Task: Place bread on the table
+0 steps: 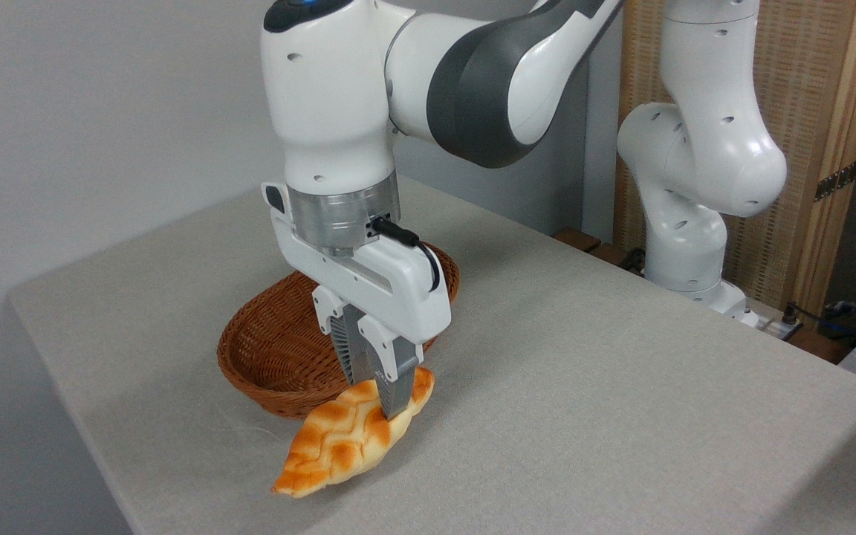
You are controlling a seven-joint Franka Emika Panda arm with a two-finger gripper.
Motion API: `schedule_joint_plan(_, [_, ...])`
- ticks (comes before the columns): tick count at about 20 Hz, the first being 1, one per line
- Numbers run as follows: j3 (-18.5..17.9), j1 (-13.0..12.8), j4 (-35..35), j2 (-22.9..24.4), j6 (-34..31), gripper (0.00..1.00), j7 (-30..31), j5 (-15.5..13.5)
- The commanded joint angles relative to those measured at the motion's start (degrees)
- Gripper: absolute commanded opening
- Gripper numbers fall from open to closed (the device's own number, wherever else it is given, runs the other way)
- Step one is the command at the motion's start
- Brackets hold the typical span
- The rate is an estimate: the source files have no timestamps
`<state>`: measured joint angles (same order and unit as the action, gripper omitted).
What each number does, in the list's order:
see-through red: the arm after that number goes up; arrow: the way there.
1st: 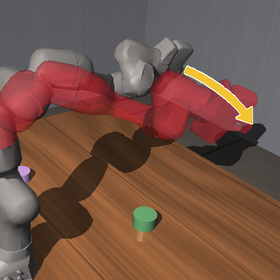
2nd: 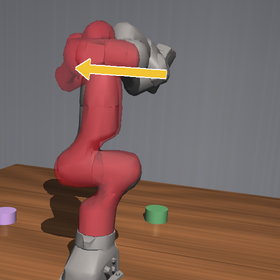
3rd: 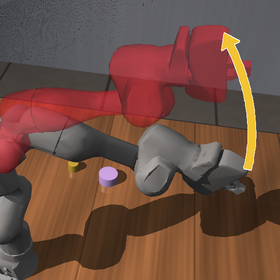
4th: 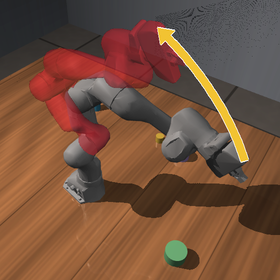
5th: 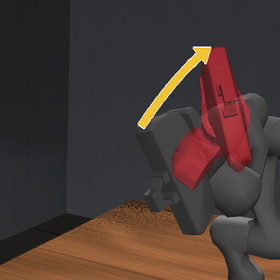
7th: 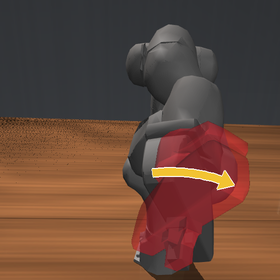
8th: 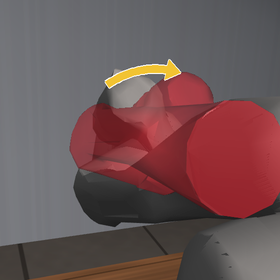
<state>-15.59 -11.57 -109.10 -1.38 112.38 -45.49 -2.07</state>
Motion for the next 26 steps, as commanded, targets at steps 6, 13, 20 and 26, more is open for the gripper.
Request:
schedule_joint_plan(6, [-0.41, -0.20, 0.56, -0.73, 0.56, 1.00, -0.65, 3.74])
schedule_joint_plan(13, [-0.41, -0.29, 5.20, 0.15, 0.29, 1.00, -0.21, 3.04])
schedule_joint_plan(20, [5.12, -0.12, 12.86, 2.88, -14.02, 1.00, 8.21, 3.21])
schedule_joint_plan(26, [14.52, 1.82, 18.05, 3.23, -23.17, 1.00, 12.45, 3.65])
